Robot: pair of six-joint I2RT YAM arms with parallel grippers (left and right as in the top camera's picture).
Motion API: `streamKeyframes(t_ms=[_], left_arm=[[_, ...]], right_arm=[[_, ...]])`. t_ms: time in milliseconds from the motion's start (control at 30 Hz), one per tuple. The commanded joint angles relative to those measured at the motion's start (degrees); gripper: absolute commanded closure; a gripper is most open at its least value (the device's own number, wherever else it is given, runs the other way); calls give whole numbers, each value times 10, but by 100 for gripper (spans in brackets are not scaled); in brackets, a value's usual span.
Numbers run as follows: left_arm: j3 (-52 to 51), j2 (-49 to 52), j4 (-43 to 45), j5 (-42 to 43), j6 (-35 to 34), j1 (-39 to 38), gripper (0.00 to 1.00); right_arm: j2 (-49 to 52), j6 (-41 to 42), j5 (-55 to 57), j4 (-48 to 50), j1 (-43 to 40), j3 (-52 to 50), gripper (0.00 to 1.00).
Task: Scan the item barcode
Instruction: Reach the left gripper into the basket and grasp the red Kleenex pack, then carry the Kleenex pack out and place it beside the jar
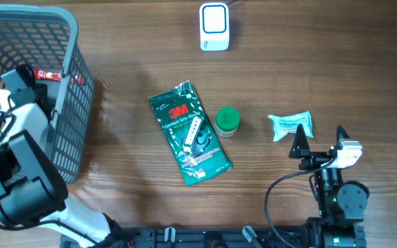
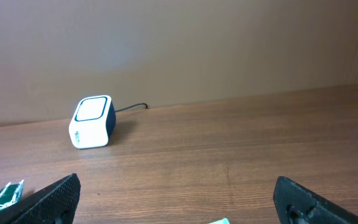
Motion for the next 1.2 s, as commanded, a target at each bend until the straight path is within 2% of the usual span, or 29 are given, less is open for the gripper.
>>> streamKeyframes(t_ms=[0, 33, 100, 133, 167, 267, 367, 500, 633, 700, 733, 767, 833, 933, 1000, 1100, 1167], left_arm=[[-3, 30, 10, -24, 2, 8, 27], [-3, 38, 9, -24, 2, 9, 33], [-3, 45, 10, -24, 2, 9, 55], [-3, 45, 13, -27, 5, 9, 87], [-3, 45, 16, -28, 16, 10, 96], [-3, 30, 15, -28, 58, 10, 96], [-3, -23, -11, -28, 62, 10, 96], [-3, -203, -53, -28, 62, 10, 96], [-3, -427, -79, -14, 60, 6, 96], [-3, -528, -98, 66, 60, -10, 96], [-3, -567, -112, 144, 60, -24, 96], [-3, -602, -128, 264, 60, -56, 96], [-3, -607, -157, 386, 60, -133, 96], [-3, -556, -228, 386, 63, -256, 96], [-3, -485, -253, 386, 105, -346, 96], [-3, -353, -227, 386, 183, -466, 96], [-3, -258, -163, 396, 250, -543, 96]], right_arm=[[-3, 1, 6, 2, 1, -1, 0], [-3, 1, 6, 2, 1, -1, 0], [-3, 1, 6, 2, 1, -1, 0], [-3, 1, 6, 2, 1, -1, 0], [-3, 1, 6, 2, 1, -1, 0], [-3, 1, 6, 2, 1, -1, 0], [-3, 1, 6, 2, 1, -1, 0], [-3, 1, 6, 2, 1, -1, 0], [-3, 1, 6, 2, 1, -1, 0], [-3, 1, 6, 2, 1, -1, 0], [-3, 1, 6, 2, 1, -1, 0], [-3, 1, 6, 2, 1, -1, 0], [-3, 1, 6, 2, 1, -1, 0], [-3, 1, 6, 2, 1, -1, 0], [-3, 1, 6, 2, 1, -1, 0], [-3, 1, 6, 2, 1, -1, 0], [-3, 1, 6, 2, 1, -1, 0]])
